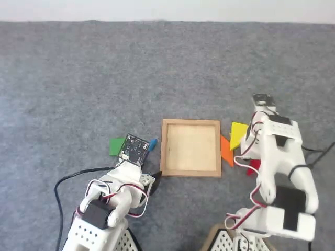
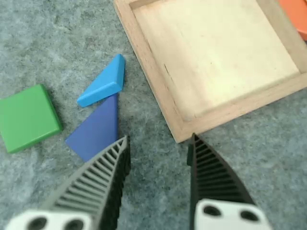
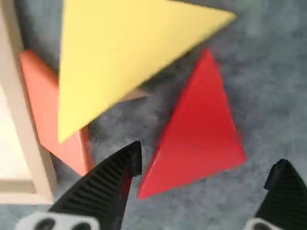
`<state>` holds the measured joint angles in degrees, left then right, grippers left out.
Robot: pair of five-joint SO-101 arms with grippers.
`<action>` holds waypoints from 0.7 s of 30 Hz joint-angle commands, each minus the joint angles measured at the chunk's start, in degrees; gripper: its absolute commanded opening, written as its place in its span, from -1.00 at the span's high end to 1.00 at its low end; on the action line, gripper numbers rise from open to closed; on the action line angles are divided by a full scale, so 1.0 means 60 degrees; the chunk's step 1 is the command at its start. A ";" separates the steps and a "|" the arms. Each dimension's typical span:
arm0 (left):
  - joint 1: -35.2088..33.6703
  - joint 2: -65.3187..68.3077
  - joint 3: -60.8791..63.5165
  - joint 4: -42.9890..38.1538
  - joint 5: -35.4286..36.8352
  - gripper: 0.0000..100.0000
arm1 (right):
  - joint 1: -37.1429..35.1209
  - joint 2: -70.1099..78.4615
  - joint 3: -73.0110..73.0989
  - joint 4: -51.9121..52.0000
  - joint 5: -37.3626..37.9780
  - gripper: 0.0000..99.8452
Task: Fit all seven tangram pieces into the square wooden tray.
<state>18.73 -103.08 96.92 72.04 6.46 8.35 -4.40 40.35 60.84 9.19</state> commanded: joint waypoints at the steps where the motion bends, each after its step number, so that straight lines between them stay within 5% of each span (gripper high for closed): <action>1: 0.0029 -0.0176 -0.0081 0.0059 -0.0029 0.61 | 0.0051 -0.1048 0.0161 -0.0095 -0.1451 0.19; 8: 0.0029 -0.0176 -0.0081 0.0059 -0.0029 0.61 | -0.0608 -0.0535 0.0322 -0.0242 -0.2549 0.19; 14: 0.0029 -0.0176 -0.0081 0.0059 -0.0029 0.61 | -0.0286 0.0535 -0.0454 -0.0344 -0.0864 0.19; 21: 0.0029 -0.0176 -0.0081 0.0059 -0.0029 0.61 | 0.0711 0.0740 -0.0791 -0.0271 -0.0952 0.19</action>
<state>18.73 -103.08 96.92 72.04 6.46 10.46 0.09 38.77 59.25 2.95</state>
